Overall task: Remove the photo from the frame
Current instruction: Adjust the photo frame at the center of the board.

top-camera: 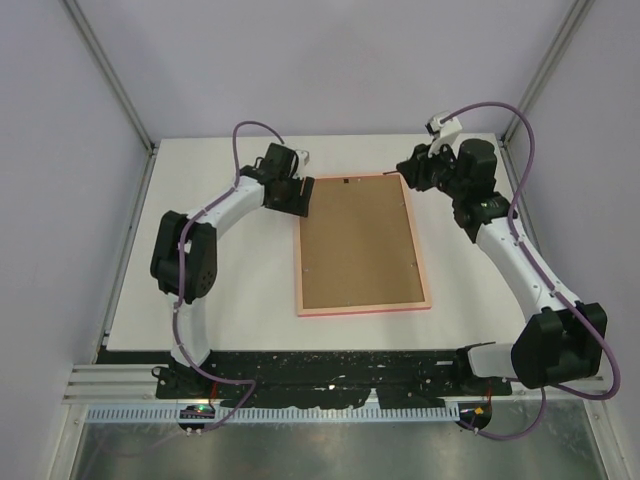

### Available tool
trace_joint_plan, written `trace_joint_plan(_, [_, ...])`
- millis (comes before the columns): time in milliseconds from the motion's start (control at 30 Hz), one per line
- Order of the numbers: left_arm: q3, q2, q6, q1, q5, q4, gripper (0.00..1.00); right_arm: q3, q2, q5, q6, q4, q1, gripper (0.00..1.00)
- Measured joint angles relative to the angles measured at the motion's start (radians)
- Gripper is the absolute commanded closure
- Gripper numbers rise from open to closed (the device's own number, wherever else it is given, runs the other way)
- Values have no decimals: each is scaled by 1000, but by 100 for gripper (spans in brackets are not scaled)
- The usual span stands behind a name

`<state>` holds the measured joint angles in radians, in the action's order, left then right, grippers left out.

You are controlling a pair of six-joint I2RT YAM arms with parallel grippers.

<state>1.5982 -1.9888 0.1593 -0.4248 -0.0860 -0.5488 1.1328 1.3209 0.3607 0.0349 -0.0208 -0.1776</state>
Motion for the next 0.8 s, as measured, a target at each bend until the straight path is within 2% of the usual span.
trace_joint_plan(200, [-38, -1, 44, -4, 8, -2, 46, -16, -8, 11, -16, -5, 0, 92])
trace_joint_plan(533, [-40, -63, 81, -27, 15, -11, 50, -40, -53, 32, -20, -2, 0, 92])
trace_joint_plan(800, [-40, -98, 100, -31, 14, -29, 67, -56, -54, 52, -23, -2, 0, 92])
